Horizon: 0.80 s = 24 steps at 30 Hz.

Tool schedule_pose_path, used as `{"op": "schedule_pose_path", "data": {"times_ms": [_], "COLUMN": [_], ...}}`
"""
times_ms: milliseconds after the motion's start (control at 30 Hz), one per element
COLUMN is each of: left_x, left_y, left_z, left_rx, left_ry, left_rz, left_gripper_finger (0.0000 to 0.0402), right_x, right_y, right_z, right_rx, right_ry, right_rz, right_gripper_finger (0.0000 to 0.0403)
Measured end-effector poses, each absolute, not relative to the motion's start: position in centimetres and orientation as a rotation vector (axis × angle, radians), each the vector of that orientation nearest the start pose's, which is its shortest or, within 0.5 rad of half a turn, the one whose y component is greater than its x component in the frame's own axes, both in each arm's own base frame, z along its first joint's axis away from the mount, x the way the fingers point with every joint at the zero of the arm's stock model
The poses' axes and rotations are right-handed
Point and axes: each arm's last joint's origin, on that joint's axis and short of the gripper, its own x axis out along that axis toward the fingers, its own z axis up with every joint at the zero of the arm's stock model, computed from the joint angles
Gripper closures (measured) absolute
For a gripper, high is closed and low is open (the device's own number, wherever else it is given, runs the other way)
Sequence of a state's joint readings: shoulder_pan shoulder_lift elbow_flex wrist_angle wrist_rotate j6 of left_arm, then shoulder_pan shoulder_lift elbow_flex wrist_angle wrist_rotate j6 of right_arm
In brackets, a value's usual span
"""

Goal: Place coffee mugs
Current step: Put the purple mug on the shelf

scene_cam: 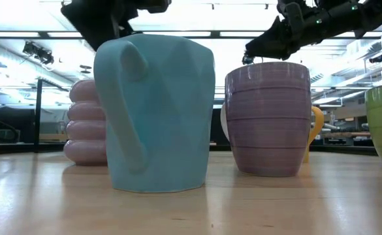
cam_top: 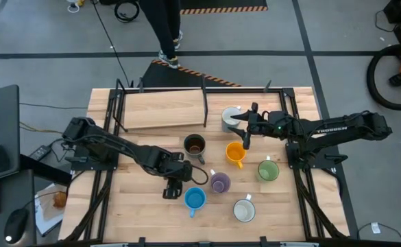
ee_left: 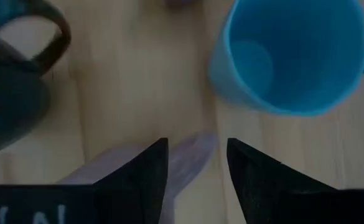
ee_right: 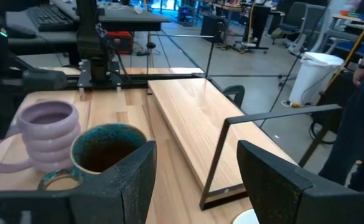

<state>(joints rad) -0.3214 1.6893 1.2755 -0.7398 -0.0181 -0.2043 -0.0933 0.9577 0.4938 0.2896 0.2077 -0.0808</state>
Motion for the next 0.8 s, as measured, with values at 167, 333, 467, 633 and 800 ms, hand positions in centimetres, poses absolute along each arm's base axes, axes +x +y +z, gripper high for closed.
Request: {"op": "schedule_pose_path", "data": {"times_ms": [167,333,467,633,800], "left_x": [32.0,32.0,31.8,31.2,30.5], "left_y": [-10.9,-11.0,-11.2,-11.2,-11.1], "left_z": [23.2,23.1,23.1,22.9,22.7], "left_rx": [-0.060,-0.129,-0.184,-0.254,-0.345], "left_ry": [1.191,1.210,1.241,1.322,1.415], "left_rz": [-0.165,-0.170,-0.178,-0.144,-0.091], "left_gripper_finger": [0.0230,0.0230,0.0230,0.0230,0.0230], "right_x": [20.7,20.7,20.7,20.7,20.7], "right_y": [-2.5,-2.5,-2.5,-2.5,-2.5], "right_z": [24.7,24.7,24.7,24.7,24.7], "right_rx": [-0.088,-0.089,-0.089,-0.089,-0.088], "right_ry": [0.187,0.186,0.185,0.185,0.184], "right_rz": [-0.290,-0.282,-0.273,-0.272,-0.266], "right_gripper_finger": [0.0174,0.0174,0.0174,0.0174,0.0174]}}
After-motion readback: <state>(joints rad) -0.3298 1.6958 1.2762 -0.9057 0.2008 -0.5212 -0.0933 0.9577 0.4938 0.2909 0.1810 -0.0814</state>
